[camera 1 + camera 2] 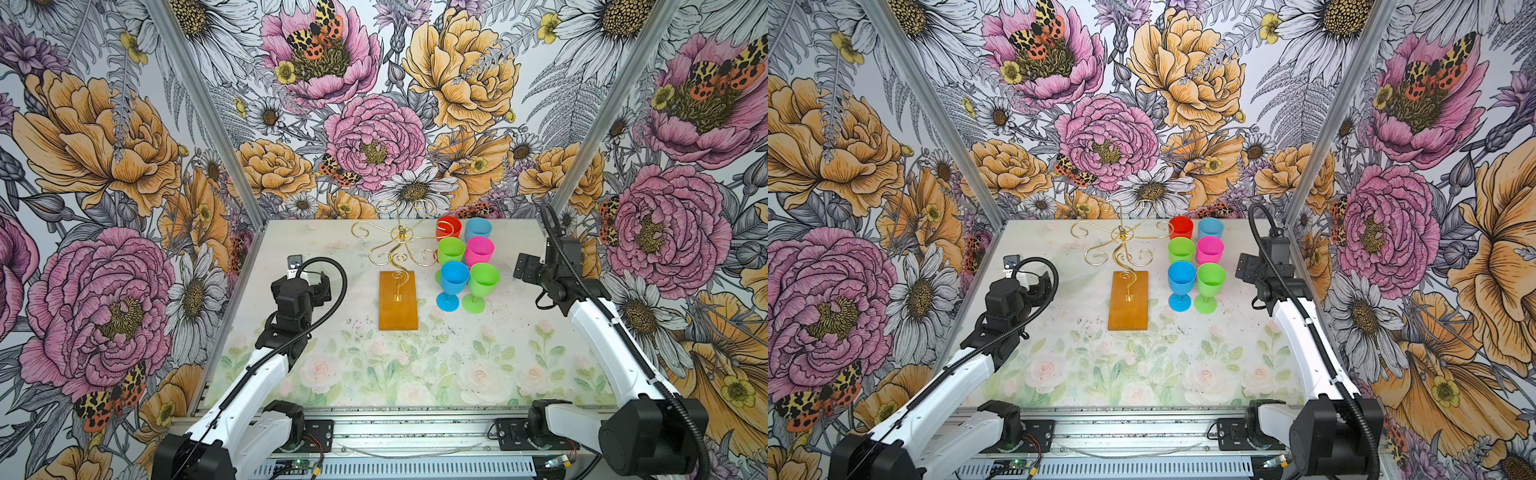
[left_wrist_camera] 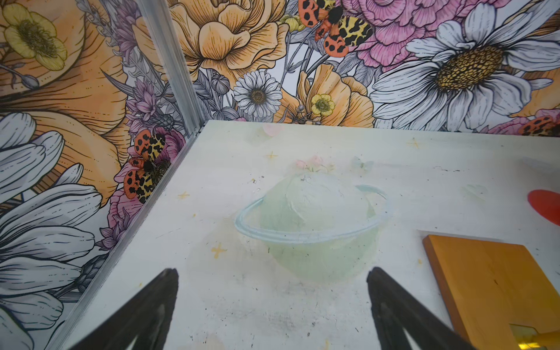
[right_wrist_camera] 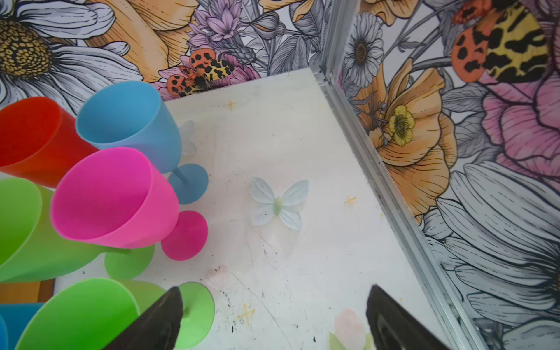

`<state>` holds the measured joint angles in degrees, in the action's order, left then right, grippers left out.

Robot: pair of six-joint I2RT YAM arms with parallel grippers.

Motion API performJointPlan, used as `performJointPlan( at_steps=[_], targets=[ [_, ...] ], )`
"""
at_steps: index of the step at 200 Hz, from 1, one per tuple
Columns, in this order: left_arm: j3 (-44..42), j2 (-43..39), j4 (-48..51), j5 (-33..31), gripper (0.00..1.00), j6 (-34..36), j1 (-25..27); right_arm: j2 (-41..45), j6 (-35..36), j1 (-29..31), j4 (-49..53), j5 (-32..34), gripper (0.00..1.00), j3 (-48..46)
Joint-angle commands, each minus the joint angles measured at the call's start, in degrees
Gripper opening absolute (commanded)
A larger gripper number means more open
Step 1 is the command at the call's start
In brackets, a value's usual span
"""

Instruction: Take the wine glass off the wine glass rack

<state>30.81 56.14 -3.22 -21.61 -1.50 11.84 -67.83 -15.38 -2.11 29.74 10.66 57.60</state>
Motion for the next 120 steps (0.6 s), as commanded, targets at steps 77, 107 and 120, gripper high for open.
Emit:
performJointPlan(
  at_steps=[77,107,120],
  targets=[
    [-9.2,15.9,-30.4,8.1,0.99,0.1,-9.0,-7.8,1.2,-3.0,-44.7,3.6,0.99,-23.9],
    [-8.4,20.3,-35.3,9.2,0.99,1.4,-9.6,-12.6,1.7,-3.0,-52.1,5.7,0.99,-25.9],
    [-8.0,22.3,-37.9,10.7,0.99,1.7,-10.0,-14.1,1.8,-2.9,-54.3,6.1,0.99,-26.2]
  ],
)
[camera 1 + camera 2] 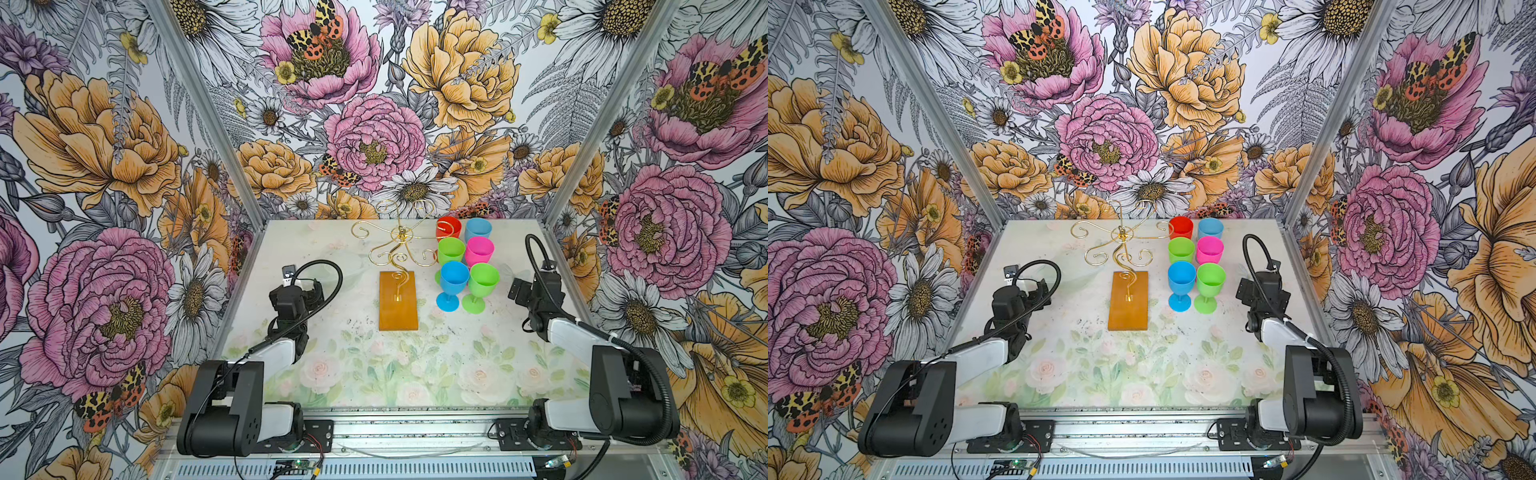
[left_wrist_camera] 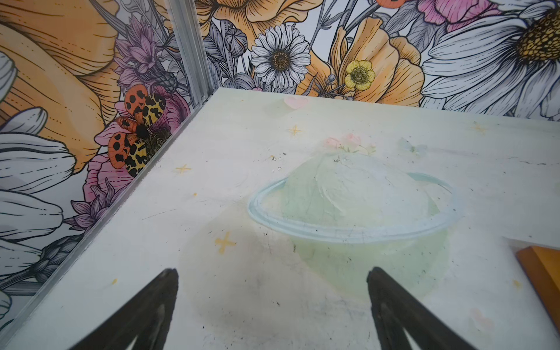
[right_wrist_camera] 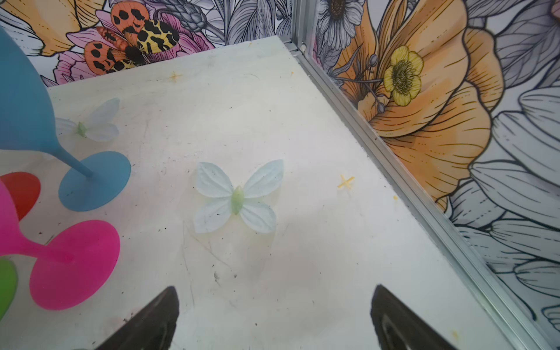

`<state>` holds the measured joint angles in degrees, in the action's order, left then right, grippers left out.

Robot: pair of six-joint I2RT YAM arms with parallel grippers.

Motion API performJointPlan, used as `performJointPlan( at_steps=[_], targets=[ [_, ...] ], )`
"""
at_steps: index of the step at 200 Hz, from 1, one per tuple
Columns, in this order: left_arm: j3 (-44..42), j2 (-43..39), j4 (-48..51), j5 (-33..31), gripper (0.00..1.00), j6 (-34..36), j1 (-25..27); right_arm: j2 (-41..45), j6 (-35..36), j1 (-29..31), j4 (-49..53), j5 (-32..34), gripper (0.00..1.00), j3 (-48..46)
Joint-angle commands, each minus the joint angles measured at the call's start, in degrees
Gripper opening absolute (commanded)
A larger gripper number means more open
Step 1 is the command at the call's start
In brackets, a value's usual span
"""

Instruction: Take the wine glass off the wine glass rack

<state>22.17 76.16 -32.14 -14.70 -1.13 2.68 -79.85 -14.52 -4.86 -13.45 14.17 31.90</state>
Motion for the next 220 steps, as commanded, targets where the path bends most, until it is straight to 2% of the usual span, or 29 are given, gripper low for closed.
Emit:
performJointPlan(
  at_steps=[1,16,60,196,220],
  targets=[
    [0.6,2.4,-9.1,4.1,0.99,1.3,-0.9,-2.2,1.0,-0.2,-11.3,2.7,0.99,-0.5],
    [1.3,4.4,-10.4,5.2,0.99,2.1,-1.2,-3.2,0.9,-0.1,-11.8,2.4,0.99,-0.1],
    [-1.0,12.8,-23.0,5.8,0.99,2.5,-1.5,-4.6,1.2,0.0,-16.7,1.4,0.99,-1.1],
    [-0.5,12.7,-21.5,7.8,0.99,1.3,-2.9,-4.5,5.1,2.8,-22.4,0.9,0.99,-3.8],
    [-0.5,12.7,-21.5,7.8,0.99,1.4,-2.9,-5.4,6.5,4.2,-26.1,1.5,1.00,-5.1]
  ],
)
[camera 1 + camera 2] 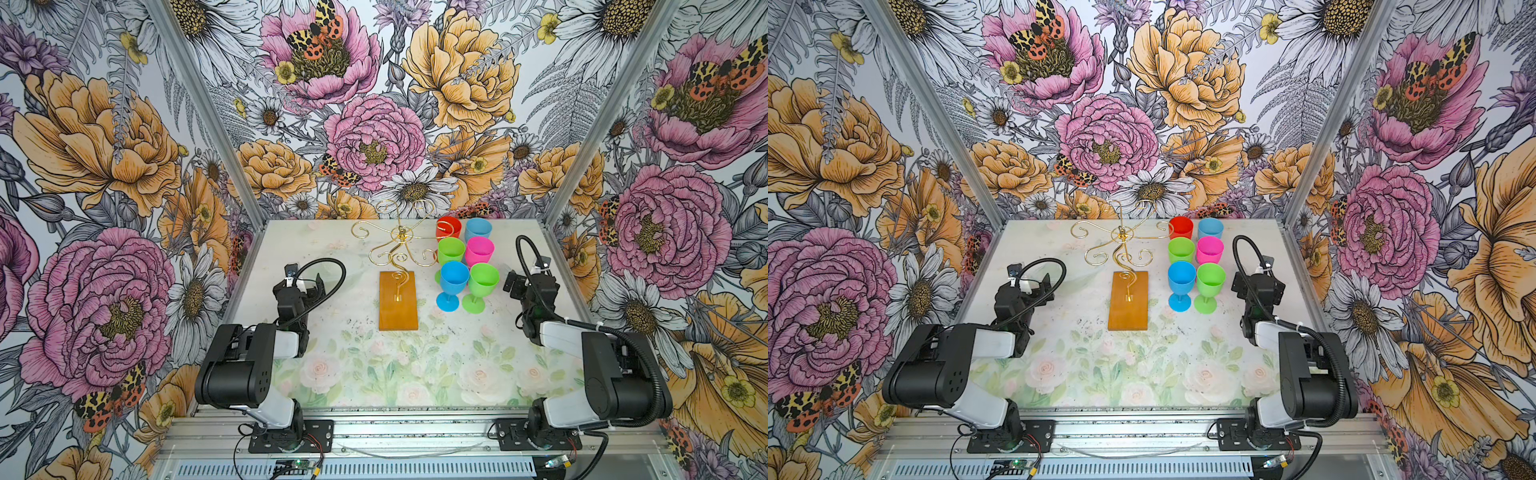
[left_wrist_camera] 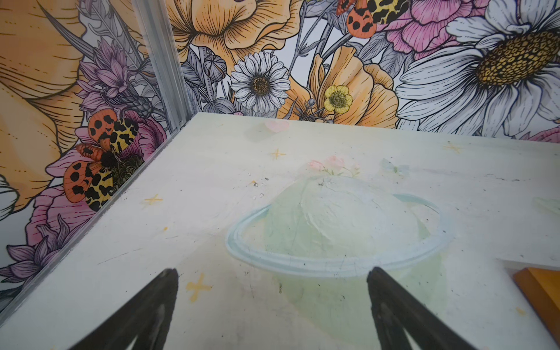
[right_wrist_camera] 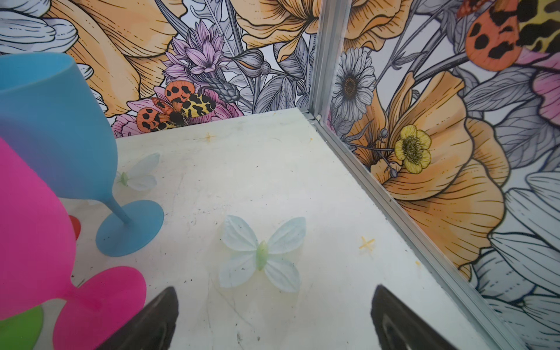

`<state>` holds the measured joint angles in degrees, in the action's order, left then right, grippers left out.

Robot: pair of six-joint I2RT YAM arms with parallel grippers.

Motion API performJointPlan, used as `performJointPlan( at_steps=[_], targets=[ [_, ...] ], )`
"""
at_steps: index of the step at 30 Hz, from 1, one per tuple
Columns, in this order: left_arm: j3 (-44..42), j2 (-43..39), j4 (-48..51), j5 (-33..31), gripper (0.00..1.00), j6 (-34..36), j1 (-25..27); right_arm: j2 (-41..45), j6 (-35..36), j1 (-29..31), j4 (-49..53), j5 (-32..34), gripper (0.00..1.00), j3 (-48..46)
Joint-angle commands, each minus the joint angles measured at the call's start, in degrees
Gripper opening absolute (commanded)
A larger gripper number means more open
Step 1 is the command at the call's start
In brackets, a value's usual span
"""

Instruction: Take the wine glass off the wine glass rack

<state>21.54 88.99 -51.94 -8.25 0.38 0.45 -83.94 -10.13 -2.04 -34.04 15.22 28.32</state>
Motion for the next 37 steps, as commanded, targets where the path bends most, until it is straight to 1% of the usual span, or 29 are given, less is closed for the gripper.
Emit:
performJointPlan(
  at_steps=[1,2,5,7,8,9,10,12,13,14,16,17,19,20,24,31,33,37],
  targets=[
    [0.2,-0.1,-1.7,1.4,0.99,-0.1,-0.7,-1.4,2.3,1.5,-5.9,0.5,0.99,-1.6],
    [0.2,-0.1,-1.7,1.5,0.99,-0.1,-0.7,-2.0,3.1,2.0,-8.3,0.6,0.99,-2.5],
    [0.2,-0.2,-1.7,1.5,0.99,-0.1,-0.6,-1.5,2.7,1.8,-10.1,0.4,0.99,-3.9],
    [0.2,-0.1,-1.8,1.5,0.99,-0.1,-0.7,-1.9,2.7,1.4,-11.5,-1.2,1.00,-4.6],
    [0.2,-0.2,-1.6,1.6,0.99,-0.2,-0.7,-3.0,2.5,1.2,-14.8,-1.5,1.00,-5.9],
    [0.1,-0.1,-1.7,1.6,0.99,-0.2,-0.7,-5.0,3.2,1.4,-22.5,-1.4,1.00,-8.3],
    [0.2,-0.1,-1.7,1.6,0.99,-0.2,-0.7,-3.7,2.4,1.4,-20.4,-0.3,1.00,-8.8],
    [0.2,-0.2,-1.7,1.7,0.99,-0.2,-0.8,-4.6,2.9,1.3,-22.6,-0.5,0.99,-9.0],
    [0.2,-0.1,-1.8,1.8,0.99,-0.3,-0.9,-3.4,2.2,1.4,-18.2,-0.1,1.00,-8.0],
    [0.2,-0.2,-1.8,1.9,0.99,-0.3,-1.0,-4.2,2.8,1.5,-20.5,0.0,1.00,-8.0],
    [0.1,-0.1,-1.8,2.2,0.99,-0.4,-1.1,-3.5,2.2,1.5,-18.6,0.2,0.99,-8.0],
    [0.0,-0.1,-1.9,2.4,0.99,-0.4,-1.1,-4.4,2.9,1.7,-21.1,0.1,1.00,-8.3],
    [0.0,-0.1,-2.0,2.6,0.99,-0.6,-1.3,-3.6,2.5,1.8,-19.5,0.2,1.00,-8.3],
    [0.0,-0.1,-2.1,2.7,0.99,-0.6,-1.4,-4.2,3.1,1.8,-21.4,0.0,1.00,-8.6],
    [-0.1,-0.2,-2.2,2.9,0.99,-0.6,-1.5,-3.7,2.8,1.8,-19.3,0.0,1.00,-8.0],
    [-0.1,-0.1,-2.2,2.6,0.99,-0.9,-1.5,-4.0,3.2,1.8,-19.7,-0.2,1.00,-7.9],
    [-0.1,-0.2,-2.2,2.5,0.99,-1.0,-1.5,-4.3,3.2,2.0,-17.9,0.1,0.99,-6.8],
    [-0.1,-0.1,-2.3,2.1,0.99,-0.9,-1.5,-4.0,3.3,2.1,-19.3,0.2,1.00,-7.6]
  ],
)
